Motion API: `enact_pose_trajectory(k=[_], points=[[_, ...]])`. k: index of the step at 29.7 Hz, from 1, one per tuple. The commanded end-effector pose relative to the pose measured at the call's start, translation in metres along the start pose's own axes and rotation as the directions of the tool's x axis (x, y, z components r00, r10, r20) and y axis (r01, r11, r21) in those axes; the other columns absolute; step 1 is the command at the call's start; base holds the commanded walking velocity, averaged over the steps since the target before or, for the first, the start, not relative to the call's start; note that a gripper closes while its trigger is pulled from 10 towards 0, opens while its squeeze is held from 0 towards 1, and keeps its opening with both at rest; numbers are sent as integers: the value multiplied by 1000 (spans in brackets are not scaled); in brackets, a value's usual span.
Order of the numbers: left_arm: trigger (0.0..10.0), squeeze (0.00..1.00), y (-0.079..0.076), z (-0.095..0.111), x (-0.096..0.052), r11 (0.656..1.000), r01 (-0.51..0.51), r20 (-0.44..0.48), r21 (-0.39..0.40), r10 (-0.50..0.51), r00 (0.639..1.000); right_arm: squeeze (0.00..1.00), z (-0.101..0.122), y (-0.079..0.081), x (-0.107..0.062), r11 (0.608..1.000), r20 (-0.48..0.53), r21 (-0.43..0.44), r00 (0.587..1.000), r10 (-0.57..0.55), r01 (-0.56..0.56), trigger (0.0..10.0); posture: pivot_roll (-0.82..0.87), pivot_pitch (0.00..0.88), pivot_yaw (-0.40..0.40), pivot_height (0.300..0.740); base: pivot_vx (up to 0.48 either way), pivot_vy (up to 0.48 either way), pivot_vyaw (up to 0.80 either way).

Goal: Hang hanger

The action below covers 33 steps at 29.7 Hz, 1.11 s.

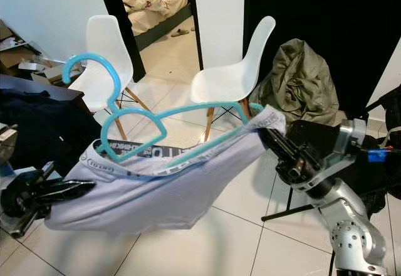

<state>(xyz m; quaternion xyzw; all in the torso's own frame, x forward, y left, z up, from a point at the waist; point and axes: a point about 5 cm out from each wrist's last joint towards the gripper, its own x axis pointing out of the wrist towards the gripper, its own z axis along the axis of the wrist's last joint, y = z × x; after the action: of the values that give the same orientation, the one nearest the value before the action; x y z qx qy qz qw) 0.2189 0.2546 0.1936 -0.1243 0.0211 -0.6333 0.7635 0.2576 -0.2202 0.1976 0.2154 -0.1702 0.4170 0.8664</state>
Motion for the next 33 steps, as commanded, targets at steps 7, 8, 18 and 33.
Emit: enact_pose_trajectory(k=[7,8,18,33], points=[[0,0,-7,-3,-3,999,17,-56,-38,-19,998,0,9,1,-2,1000,21,-13,999,29,-28,0,-2,52,60,740,0,0,0],[0,0,-7,-3,-3,999,17,-56,-38,-19,998,0,9,1,-2,1000,21,-13,999,29,-28,0,-2,52,60,740,0,0,0],[0,0,-7,-6,-2,999,-1,-81,-33,-2,997,0,16,16,-12,979,-129,-6,971,204,-206,0,-4,55,62,740,0,0,0],[0,0,-7,-6,-3,999,-3,-89,-36,0,996,0,24,15,-20,957,-368,-58,897,244,-284,0,-11,51,61,740,0,0,0]])
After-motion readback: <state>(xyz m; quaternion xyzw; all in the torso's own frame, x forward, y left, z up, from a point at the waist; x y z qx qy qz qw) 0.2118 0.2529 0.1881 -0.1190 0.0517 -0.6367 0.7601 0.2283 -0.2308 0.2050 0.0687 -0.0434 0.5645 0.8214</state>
